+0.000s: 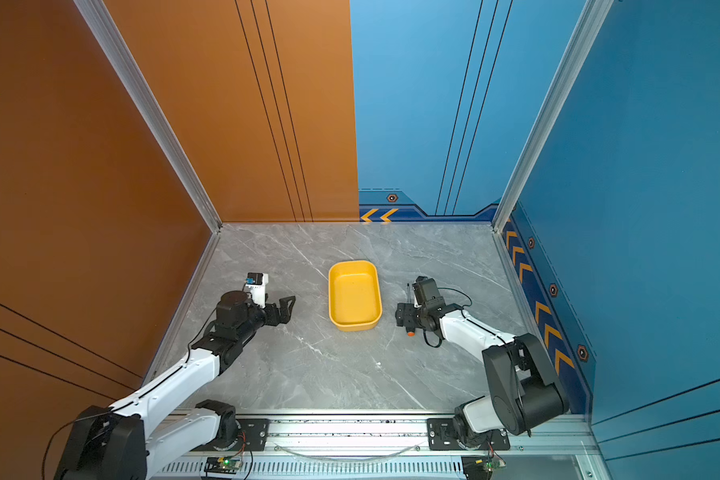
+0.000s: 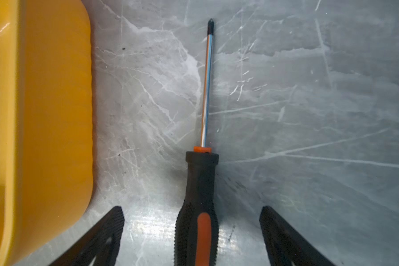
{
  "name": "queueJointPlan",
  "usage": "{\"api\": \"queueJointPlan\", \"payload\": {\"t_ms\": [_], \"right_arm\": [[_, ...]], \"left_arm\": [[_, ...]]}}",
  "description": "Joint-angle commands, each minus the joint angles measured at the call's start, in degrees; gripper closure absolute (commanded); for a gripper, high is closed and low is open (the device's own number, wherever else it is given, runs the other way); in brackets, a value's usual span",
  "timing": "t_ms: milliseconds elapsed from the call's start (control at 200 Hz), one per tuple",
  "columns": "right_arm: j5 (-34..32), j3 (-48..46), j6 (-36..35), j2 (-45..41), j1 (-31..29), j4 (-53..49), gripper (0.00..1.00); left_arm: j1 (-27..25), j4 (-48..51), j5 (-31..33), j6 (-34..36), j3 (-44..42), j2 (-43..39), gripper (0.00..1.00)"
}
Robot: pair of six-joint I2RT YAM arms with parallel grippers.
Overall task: Put the screwdriver in the bin
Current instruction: 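Reach the right gripper down over the screwdriver handle beside the bin, then close the right gripper on the black-and-orange screwdriver handle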
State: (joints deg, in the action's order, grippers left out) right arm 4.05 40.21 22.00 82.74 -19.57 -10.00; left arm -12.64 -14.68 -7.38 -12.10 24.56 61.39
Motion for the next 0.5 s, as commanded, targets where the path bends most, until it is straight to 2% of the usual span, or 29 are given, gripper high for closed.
{"api": "queueJointPlan", "payload": {"t_ms": [0, 195, 496], "right_arm": [[-2.32, 1.37, 0.94, 0.73, -0.64, -1.43, 0.12], [-2.42, 1.79, 0.68, 2.85, -1.58, -1.42, 0.26], [-3.18, 2.76, 0.61, 4.79, -2.57, -1.78, 0.35]], "left_arm": [[0.49, 0.88, -2.89, -0.89, 1.68, 1.08, 0.02], [0.52, 0.87, -2.42, -0.91, 1.37, 0.93, 0.02], [0.87, 0.84, -2.9, -1.09, 1.32, 0.97, 0.02]]}}
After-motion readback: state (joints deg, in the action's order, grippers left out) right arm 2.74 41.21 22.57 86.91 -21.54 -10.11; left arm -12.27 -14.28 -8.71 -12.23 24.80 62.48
